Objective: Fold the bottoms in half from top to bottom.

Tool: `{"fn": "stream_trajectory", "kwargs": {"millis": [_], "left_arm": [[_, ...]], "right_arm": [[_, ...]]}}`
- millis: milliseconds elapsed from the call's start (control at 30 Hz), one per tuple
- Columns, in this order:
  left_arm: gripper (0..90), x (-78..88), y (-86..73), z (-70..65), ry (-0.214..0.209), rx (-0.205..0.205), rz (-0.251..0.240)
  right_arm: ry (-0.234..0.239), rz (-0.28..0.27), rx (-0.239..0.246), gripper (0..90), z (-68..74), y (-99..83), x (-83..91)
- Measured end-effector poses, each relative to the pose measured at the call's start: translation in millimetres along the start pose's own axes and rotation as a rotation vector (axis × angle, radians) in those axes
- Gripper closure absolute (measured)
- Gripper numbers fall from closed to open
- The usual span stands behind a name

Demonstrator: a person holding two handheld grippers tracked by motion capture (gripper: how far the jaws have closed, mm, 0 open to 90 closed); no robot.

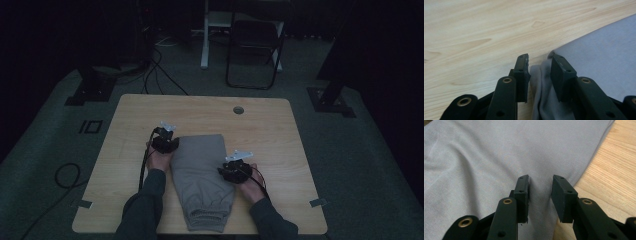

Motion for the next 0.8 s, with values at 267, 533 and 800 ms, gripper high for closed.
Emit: {"fn": "stream_trajectory", "kwargs": {"millis": [267, 533, 800], "left_arm": [[89.2, 0.0, -4.5, 8.0, -0.017, 0.025, -0.009], [84.5, 18.9, -9.8, 47.2, 0.043, 0.154, -0.053], [69.1, 16.5, -6.3, 27.8, -0.025, 0.118, -0.05]], "right_arm": [[0.004, -0.005, 0.001, 68.1, -0.7, -0.3, 0.1], [0.0, -0.008, -0.003, 69.0, -1.1, -0.5, 0.3], [-0.01, 0.038, 0.022, 65.0, -6.7, 8.4, -2.8]]}}
Point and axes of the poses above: each handheld gripper's, and its own axes: x roughly backward along the jaws, y roughly out of its top, z roughly to its left, the point moved 8 cm from there along -x, roughly forward along the jaws, and after that the axes turned 1 degree about y, right-handed, at the moved point
